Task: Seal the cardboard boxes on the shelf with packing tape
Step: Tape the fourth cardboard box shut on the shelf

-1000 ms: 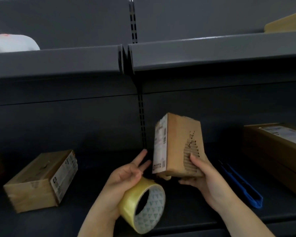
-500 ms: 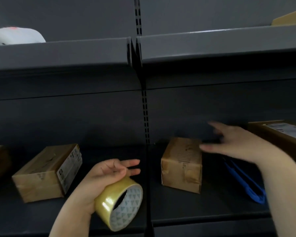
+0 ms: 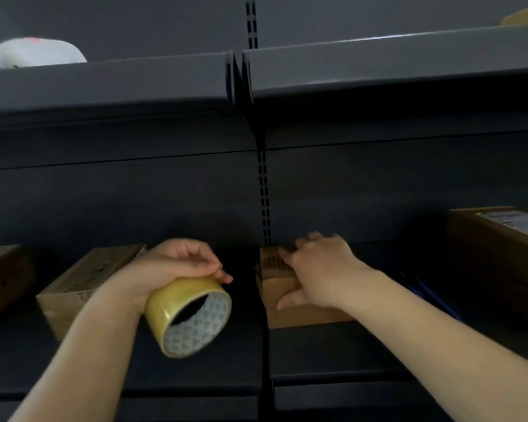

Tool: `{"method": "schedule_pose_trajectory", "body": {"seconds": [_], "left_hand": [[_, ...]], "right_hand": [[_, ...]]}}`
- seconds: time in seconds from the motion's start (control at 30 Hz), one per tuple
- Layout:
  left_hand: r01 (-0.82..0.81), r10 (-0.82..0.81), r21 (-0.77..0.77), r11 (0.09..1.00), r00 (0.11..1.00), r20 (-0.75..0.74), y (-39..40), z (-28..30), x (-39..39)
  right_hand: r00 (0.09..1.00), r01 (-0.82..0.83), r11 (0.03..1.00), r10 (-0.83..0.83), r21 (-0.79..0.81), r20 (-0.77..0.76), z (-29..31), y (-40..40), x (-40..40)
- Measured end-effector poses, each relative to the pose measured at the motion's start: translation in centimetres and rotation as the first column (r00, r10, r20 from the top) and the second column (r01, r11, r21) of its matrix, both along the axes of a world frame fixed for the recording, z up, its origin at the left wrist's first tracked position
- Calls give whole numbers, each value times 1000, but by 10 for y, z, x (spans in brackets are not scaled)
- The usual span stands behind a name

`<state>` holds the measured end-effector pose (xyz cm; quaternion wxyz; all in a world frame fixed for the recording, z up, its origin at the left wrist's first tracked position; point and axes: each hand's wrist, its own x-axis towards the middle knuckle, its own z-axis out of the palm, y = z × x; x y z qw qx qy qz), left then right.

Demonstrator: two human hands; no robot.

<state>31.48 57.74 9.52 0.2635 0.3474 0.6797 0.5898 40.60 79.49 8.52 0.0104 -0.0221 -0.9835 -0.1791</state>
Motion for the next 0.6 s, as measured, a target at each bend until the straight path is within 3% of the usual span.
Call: {"method": "schedule_pose_trajectory", "body": {"seconds": [0.07, 0.13, 0.2, 0.23, 0.3, 0.43, 0.6], "left_hand": [[34, -48, -148, 988, 994, -96, 5, 17, -3], [42, -88, -259, 965, 981, -171, 14, 29, -3], [27, -106, -317, 948, 967, -233, 24, 36, -2], [26, -115, -332, 943, 961, -253, 28, 39, -2], [27, -133, -354, 935, 951, -278, 33, 40, -3], [-16, -80, -318, 948, 954, -288, 33, 34, -10], [-70, -12, -303, 950, 965, -264, 27, 24, -12]], "right_hand": [[1000, 0, 999, 0, -51, -8, 5, -3, 0], [992, -92, 948, 60, -306, -113, 14, -4, 4], [960, -238, 737, 77, -632, -271, 22, -11, 7], [943, -291, 646, 71, -705, -324, 24, -16, 6], [928, -324, 591, 49, -738, -368, 24, -27, -1], [958, -265, 463, 25, -846, -286, 14, -40, -14], [963, -253, 456, 31, -853, -269, 10, -43, -19]]}}
